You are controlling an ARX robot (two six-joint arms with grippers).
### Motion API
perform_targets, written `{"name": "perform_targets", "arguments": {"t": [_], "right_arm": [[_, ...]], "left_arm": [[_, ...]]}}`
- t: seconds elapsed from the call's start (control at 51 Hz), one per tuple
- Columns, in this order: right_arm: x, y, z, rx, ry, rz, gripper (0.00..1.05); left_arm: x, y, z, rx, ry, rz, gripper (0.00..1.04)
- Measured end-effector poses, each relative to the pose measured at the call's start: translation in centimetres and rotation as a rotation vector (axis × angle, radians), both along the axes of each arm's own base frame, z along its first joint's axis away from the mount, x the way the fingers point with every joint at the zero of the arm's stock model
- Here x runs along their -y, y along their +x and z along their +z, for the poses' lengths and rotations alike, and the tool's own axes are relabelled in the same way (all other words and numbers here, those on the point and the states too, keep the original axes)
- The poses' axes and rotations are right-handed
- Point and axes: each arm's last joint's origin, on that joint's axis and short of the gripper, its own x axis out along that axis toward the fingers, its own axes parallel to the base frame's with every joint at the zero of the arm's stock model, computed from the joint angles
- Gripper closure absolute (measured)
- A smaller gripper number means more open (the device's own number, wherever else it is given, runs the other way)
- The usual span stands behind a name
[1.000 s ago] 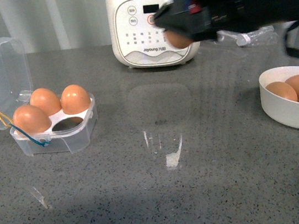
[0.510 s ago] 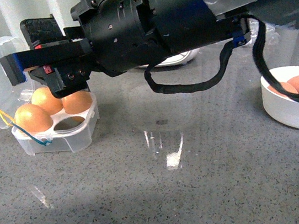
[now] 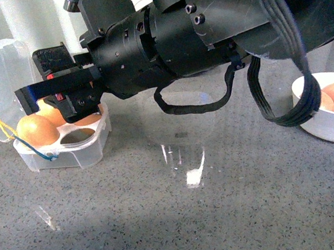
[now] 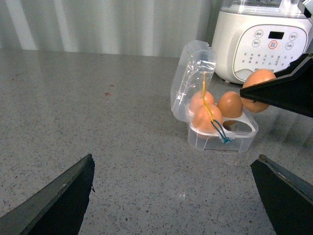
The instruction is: Put egg into box
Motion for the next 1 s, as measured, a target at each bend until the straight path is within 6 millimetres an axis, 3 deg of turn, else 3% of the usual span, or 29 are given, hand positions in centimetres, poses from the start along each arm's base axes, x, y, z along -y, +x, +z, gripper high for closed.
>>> {"name": "perform_targets", "arguments": {"t": [0.529,0.569,0.843,1.0], "right_arm": [[-1.3,1.5,-0.7,-0.020,-0.006,0.004,0.62],[-1.4,1.5,-0.8,-0.024,-0.008,0.004,0.59],[-1.3,1.3,-0.7,-0.035,0.021,-0.020,0.05],[0.8,0.4,0.6,-0.015,0.081,-0.130,0.07]], "left_arm": [[0.0,0.0,0.0,0.000,0.000,0.000,0.07],[0.0,0.0,0.0,0.000,0.000,0.000,0.07],[0.0,0.0,0.0,0.000,0.000,0.000,0.07],[0.0,0.0,0.0,0.000,0.000,0.000,0.07]]}}
